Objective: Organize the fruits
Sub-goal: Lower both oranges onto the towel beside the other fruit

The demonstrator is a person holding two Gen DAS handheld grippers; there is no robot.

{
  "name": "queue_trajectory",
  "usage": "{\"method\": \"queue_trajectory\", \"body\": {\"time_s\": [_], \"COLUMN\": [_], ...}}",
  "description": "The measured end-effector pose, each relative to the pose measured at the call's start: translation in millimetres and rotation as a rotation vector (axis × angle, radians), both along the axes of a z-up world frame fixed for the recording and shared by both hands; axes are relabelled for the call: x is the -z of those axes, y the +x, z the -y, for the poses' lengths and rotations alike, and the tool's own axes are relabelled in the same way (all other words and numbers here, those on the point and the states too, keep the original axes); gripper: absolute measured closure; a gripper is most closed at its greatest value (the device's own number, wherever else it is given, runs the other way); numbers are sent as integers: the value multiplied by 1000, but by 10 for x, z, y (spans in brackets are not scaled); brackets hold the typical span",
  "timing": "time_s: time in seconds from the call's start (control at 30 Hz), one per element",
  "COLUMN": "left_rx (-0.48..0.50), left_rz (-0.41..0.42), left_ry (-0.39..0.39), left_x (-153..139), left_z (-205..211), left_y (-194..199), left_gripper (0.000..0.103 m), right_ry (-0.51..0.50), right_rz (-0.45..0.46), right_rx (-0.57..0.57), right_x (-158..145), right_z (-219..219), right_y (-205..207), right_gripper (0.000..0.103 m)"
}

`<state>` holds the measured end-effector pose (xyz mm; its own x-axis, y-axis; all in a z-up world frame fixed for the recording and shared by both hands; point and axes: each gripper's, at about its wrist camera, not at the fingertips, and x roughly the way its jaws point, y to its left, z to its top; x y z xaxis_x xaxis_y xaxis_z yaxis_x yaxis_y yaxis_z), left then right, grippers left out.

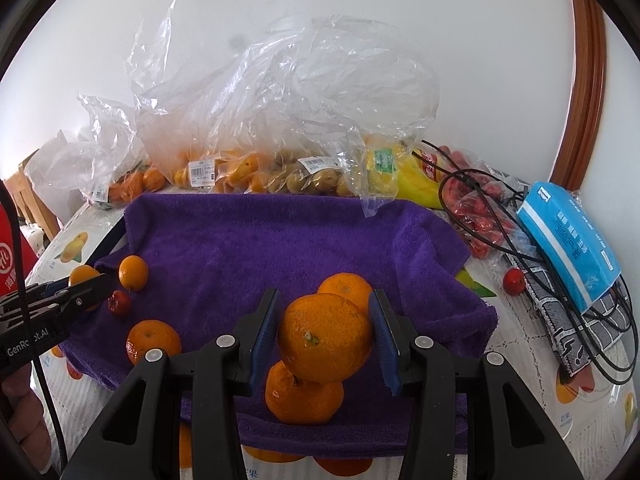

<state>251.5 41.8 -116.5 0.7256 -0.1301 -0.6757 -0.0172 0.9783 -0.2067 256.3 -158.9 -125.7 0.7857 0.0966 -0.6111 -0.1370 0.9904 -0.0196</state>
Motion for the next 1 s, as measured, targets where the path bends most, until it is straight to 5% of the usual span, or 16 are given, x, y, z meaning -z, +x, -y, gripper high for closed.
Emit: {"method": "queue_trajectory", "body": {"time_s": [1.0], "left_rx": [-8], "left_rz": [-7], "left_ry": [-7], "left_x": [16], "left_z": [15], "left_y": [19], "left_gripper": [72], "right_ry": [-2], "right_rz": [-4], "right_rx": [0], "right_x": [-10], "right_z": [-5], "right_y": [-4], "right_gripper": [55]}}
